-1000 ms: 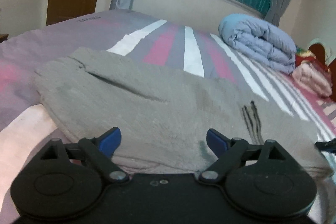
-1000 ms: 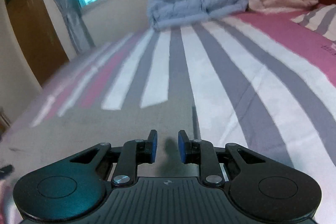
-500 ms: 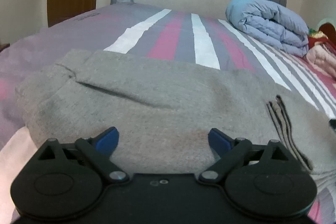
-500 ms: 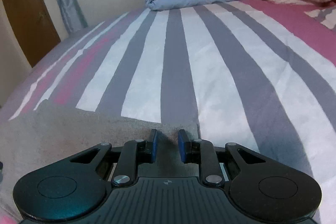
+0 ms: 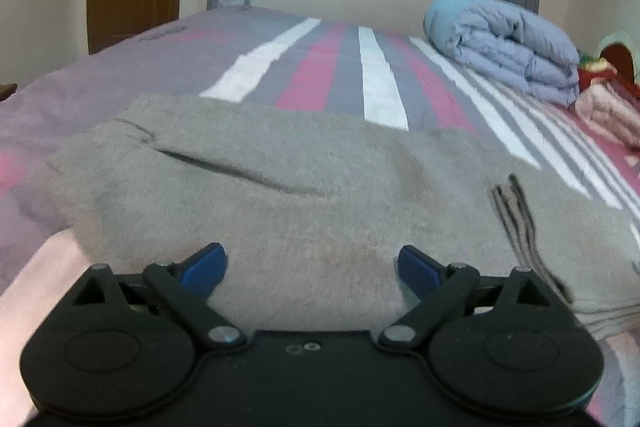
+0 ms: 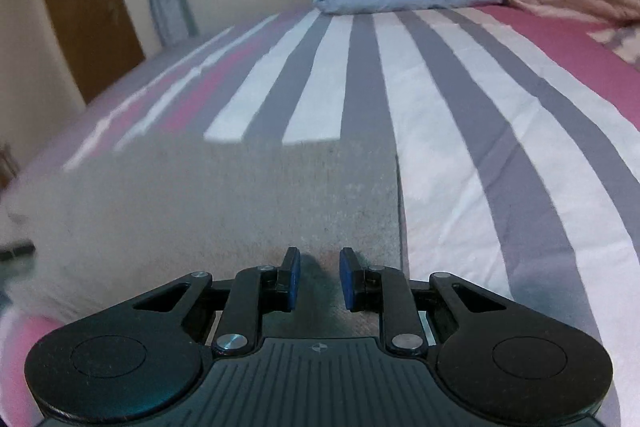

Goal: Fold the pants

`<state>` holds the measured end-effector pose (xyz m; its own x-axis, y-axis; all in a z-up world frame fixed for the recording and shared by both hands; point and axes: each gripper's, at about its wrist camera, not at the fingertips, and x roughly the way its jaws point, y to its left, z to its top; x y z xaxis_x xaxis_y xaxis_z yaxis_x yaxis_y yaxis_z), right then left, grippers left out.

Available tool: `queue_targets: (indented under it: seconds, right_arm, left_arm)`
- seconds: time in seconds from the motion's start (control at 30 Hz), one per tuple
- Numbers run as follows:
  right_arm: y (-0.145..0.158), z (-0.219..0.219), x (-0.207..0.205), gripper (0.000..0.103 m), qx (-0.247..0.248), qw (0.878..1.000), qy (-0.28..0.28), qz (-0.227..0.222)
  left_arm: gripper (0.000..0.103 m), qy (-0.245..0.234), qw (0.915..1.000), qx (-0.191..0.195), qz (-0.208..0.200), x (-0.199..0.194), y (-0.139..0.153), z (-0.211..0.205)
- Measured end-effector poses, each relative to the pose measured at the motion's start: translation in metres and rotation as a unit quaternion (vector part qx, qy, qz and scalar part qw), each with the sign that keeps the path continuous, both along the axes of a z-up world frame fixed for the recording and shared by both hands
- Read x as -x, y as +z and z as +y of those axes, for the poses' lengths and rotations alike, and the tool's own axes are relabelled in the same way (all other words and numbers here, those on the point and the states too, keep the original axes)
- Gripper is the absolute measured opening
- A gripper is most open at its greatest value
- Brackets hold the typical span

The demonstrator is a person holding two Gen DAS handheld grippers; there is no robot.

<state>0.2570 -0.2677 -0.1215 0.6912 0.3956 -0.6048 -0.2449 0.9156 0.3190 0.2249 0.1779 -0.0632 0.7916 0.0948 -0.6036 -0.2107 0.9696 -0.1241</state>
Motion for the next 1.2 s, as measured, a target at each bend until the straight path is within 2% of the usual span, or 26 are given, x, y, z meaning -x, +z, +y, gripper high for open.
queue_targets:
  seconds: [0.07, 0.2, 0.27, 0.33, 0.4, 0.5, 0.53, 0.57, 0.67, 0.97, 1.0, 1.03, 1.07, 1.1, 1.13, 1.2]
  right_arm:
    - [0.014, -0.008, 0.015, 0.022, -0.020, 0.999, -0.010, -0.035]
    - [0.024, -0.029, 0.046, 0.022, -0.033, 0.997, -0.022, -0.071]
    - [0.022, -0.040, 0.059, 0.022, -0.034, 0.995, -0.033, -0.085]
    - [0.023, -0.050, 0.072, 0.022, -0.040, 0.994, -0.051, -0.093]
    - [0.020, -0.060, 0.081, 0.022, -0.053, 0.991, -0.082, -0.093]
    - [0.021, -0.071, 0.079, 0.022, -0.075, 0.986, -0.120, -0.091]
    - [0.022, -0.074, 0.079, 0.023, -0.075, 0.985, -0.126, -0.091]
    - [0.021, -0.075, 0.077, 0.023, -0.075, 0.985, -0.129, -0.089]
    - [0.022, -0.071, 0.078, 0.024, -0.065, 0.986, -0.127, -0.088]
    - [0.015, -0.069, 0.069, 0.025, -0.062, 0.985, -0.135, -0.084]
    - [0.014, -0.069, 0.067, 0.025, -0.063, 0.985, -0.138, -0.082]
    - [0.013, -0.070, 0.065, 0.025, -0.063, 0.985, -0.139, -0.080]
    - [0.013, -0.070, 0.064, 0.025, -0.064, 0.985, -0.141, -0.078]
    - [0.012, -0.069, 0.063, 0.025, -0.065, 0.985, -0.143, -0.076]
    - [0.012, -0.071, 0.062, 0.025, -0.066, 0.984, -0.146, -0.074]
    - [0.012, -0.075, 0.062, 0.025, -0.073, 0.983, -0.154, -0.068]
  left_arm:
    - [0.087, 0.008, 0.9998, 0.010, -0.014, 0.016, 0.005, 0.007]
    - [0.087, 0.037, 0.9982, 0.033, -0.033, 0.051, 0.006, 0.029]
    - [0.087, 0.051, 0.9965, 0.058, -0.032, 0.060, 0.000, 0.042]
    - [0.085, 0.061, 0.9918, 0.105, -0.038, 0.062, -0.007, 0.060]
    - [0.084, 0.073, 0.9808, 0.172, -0.057, 0.064, -0.015, 0.080]
    - [0.083, 0.091, 0.9518, 0.280, -0.086, 0.060, -0.028, 0.112]
    - [0.082, 0.093, 0.9445, 0.302, -0.090, 0.056, -0.032, 0.120]
    - [0.078, 0.096, 0.9412, 0.311, -0.092, 0.051, -0.035, 0.127]
    - [0.068, 0.099, 0.9387, 0.318, -0.090, 0.037, -0.043, 0.143]
    - [0.074, 0.091, 0.9362, 0.314, -0.129, 0.003, -0.055, 0.162]
    - [0.069, 0.089, 0.9380, 0.310, -0.126, 0.001, -0.054, 0.162]
    - [0.036, 0.099, 0.9397, 0.304, -0.122, 0.004, -0.053, 0.163]
    - [0.030, 0.106, 0.9361, 0.312, -0.122, 0.010, -0.055, 0.166]
    - [0.030, 0.112, 0.9272, 0.331, -0.135, 0.018, -0.057, 0.168]
    - [0.029, 0.111, 0.9286, 0.323, -0.145, 0.025, -0.053, 0.165]
    - [0.029, 0.101, 0.9392, 0.284, -0.164, 0.037, -0.037, 0.148]
